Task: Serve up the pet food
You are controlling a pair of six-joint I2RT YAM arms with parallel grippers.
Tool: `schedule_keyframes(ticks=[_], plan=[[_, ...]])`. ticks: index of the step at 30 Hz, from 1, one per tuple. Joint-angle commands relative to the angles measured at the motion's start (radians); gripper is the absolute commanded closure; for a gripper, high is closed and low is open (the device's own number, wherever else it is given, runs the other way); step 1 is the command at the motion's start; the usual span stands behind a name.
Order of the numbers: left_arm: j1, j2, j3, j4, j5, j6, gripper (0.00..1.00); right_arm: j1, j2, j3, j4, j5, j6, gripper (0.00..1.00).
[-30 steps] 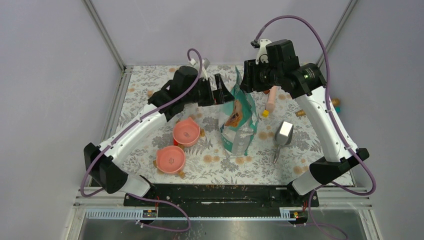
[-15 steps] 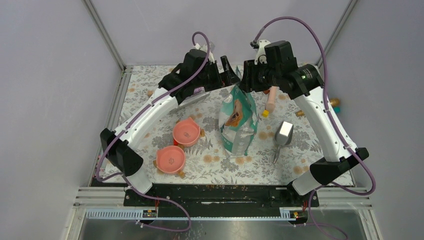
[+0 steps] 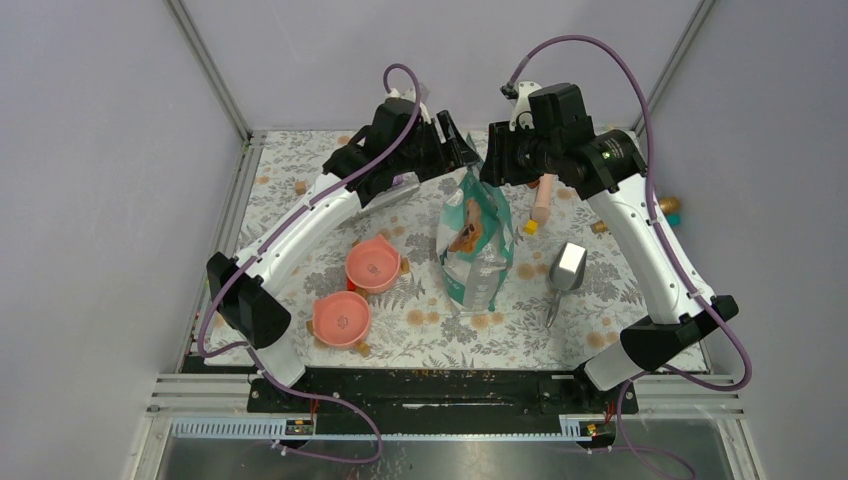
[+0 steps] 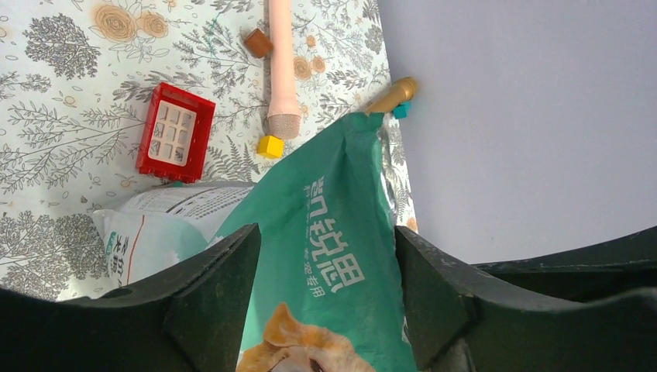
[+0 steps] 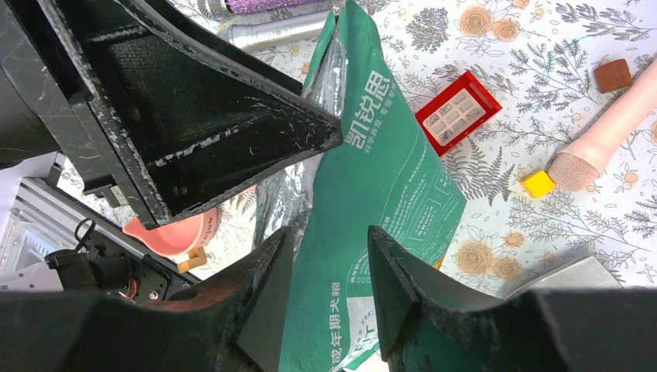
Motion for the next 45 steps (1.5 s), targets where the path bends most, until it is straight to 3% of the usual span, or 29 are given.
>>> schedule_keyframes(ticks=[1, 3, 8, 13, 19, 27, 35, 41, 45], plan=[[0.005, -0.02, 0.024, 0.068, -0.044, -0.014, 0.4, -0.002, -0.035, -0.007, 0.011, 0.024, 0.003, 0.52], [0.004, -0.018, 0.016, 0.091, -0.02, -0.027, 0.51, -0.001, -0.039, -0.02, 0.04, 0.029, 0.021, 0.52], [0.004, -0.005, -0.029, 0.191, 0.118, -0.069, 1.0, -0.001, -0.044, -0.043, 0.11, 0.039, 0.068, 0.53], [0.003, -0.015, -0.079, 0.278, 0.201, -0.082, 1.0, -0.001, -0.088, -0.083, 0.199, 0.096, 0.107, 0.5], [-0.006, -0.096, -0.169, 0.355, 0.188, -0.057, 1.0, -0.003, -0.116, -0.101, 0.241, 0.184, 0.118, 0.43], [-0.024, -0.14, -0.203, 0.367, 0.135, -0.03, 1.0, -0.004, -0.034, -0.019, 0.242, 0.118, 0.149, 0.44], [-0.035, -0.126, -0.194, 0.364, 0.129, -0.039, 1.0, -0.004, 0.092, 0.12, 0.152, 0.079, 0.153, 0.51], [-0.037, -0.129, -0.191, 0.356, 0.116, -0.033, 1.0, -0.004, 0.102, 0.091, 0.141, 0.102, 0.148, 0.64], [-0.038, -0.126, -0.187, 0.357, 0.122, -0.029, 1.0, -0.004, 0.098, 0.077, 0.141, 0.09, 0.139, 0.68]])
